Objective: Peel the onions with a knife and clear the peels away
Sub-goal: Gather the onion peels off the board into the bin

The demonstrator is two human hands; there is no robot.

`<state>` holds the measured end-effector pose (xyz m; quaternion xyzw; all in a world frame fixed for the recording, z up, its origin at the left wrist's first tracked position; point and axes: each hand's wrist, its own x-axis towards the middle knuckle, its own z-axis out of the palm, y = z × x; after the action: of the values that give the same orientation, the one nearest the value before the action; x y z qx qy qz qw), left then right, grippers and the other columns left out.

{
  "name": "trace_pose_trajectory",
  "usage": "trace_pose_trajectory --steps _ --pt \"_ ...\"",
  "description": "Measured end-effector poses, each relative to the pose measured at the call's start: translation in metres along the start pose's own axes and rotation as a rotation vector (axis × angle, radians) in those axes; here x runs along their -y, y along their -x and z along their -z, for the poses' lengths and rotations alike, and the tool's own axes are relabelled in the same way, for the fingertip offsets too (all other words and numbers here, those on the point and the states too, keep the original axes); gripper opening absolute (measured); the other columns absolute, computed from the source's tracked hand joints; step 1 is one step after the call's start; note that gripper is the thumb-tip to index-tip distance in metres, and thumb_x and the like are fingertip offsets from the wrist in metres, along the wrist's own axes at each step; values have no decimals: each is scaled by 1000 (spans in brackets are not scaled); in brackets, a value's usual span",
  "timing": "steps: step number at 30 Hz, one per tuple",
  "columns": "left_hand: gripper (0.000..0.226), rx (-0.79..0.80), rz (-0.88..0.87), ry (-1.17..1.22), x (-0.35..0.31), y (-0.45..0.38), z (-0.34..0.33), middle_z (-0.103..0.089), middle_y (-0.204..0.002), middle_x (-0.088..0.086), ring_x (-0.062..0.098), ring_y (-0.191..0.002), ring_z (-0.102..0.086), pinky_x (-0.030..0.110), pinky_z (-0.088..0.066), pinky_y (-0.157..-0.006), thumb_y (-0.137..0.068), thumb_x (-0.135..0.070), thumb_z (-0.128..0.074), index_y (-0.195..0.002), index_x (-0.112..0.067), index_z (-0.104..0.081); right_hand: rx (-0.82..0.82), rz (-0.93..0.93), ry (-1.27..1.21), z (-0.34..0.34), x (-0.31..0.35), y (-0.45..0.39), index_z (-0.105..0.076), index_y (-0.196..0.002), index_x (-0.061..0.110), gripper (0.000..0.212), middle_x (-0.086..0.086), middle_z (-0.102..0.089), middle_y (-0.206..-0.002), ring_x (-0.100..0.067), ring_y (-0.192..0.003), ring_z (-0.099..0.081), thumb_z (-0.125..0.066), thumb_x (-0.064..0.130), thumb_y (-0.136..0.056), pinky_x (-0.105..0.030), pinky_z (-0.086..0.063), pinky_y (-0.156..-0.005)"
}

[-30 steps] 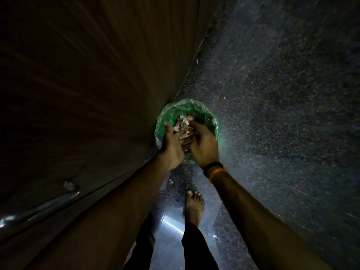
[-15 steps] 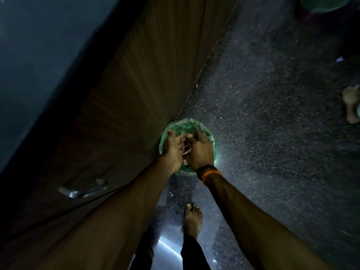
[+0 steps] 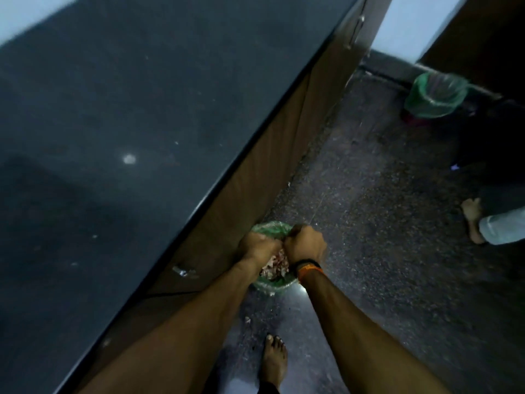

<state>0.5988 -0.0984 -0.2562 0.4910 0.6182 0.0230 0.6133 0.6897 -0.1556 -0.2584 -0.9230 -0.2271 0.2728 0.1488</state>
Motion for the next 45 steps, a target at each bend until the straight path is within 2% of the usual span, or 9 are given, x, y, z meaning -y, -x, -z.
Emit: trace_pose_trajectory --steps 3,7,11,17,21,26,32,37,45 --pt "24 -58 -210 -205 -22 36 14 -58 -70 3 18 -78 -53 26 -37 -64 -74 8 -70 -68 -13 -59 -11 40 -50 39 40 24 -77 -103 18 21 -13 -73 -107 -35 -105 -67 -65 18 -86 -38 -53 -86" --pt "16 -72 -375 -257 -66 93 46 -72 -85 8 19 -80 -64 28 -49 -66 -80 0 -65 -89 -13 -68 -125 40 -24 90 84 65 -72 -108 15 28 -15 -71 -110 -38 -105 -66 -60 32 -89 -41 -52 -86" --pt "46 -162 -535 -428 -90 140 97 -72 -102 12 30 -95 -67 39 -56 -80 -82 -16 -64 -127 -18 -61 -147 237 6 127 124 109 -69 -116 21 34 -8 -64 -120 -35 -107 -62 -58 21 -83 -40 -50 -87" --pt "32 -198 -657 -469 -100 187 182 -70 -94 3 29 -89 -67 33 -47 -67 -74 -26 -55 -104 -19 -61 -82 483 26 127 193 162 -71 -106 19 21 -8 -61 -116 -35 -102 -62 -58 19 -89 -41 -49 -84" --pt "29 -265 -611 -454 -74 209 262 -71 -98 6 30 -91 -67 41 -55 -75 -76 -15 -60 -105 -19 -60 -72 586 22 99 250 217 -72 -102 21 20 -6 -63 -111 -35 -99 -63 -60 23 -86 -40 -50 -82" --pt "26 -380 -568 -396 -24 236 356 -70 -97 10 31 -89 -66 45 -55 -76 -77 -22 -58 -101 -13 -60 8 699 32 36 311 286 -72 -100 20 20 -7 -66 -106 -32 -93 -63 -58 20 -86 -38 -53 -77" --pt "31 -548 -468 -288 43 260 451 -73 -108 10 30 -99 -68 45 -56 -90 -84 -24 -63 -113 -15 -66 130 925 119 -33 368 363 -71 -101 22 19 -2 -64 -101 -25 -90 -63 -57 20 -88 -37 -53 -78" --pt "32 -658 -390 -230 94 279 506 -73 -115 11 28 -106 -66 43 -53 -95 -88 -8 -64 -119 -8 -70 210 1122 204 -80 394 411 -73 -101 21 23 -2 -68 -101 -27 -92 -65 -57 13 -87 -35 -52 -77" --pt "21 -843 -192 -147 160 297 561 -75 -106 4 27 -98 -69 40 -56 -85 -91 -24 -66 -109 -16 -72 372 1258 297 -141 423 461 -73 -109 19 25 -6 -71 -109 -29 -103 -65 -59 15 -88 -35 -50 -85"
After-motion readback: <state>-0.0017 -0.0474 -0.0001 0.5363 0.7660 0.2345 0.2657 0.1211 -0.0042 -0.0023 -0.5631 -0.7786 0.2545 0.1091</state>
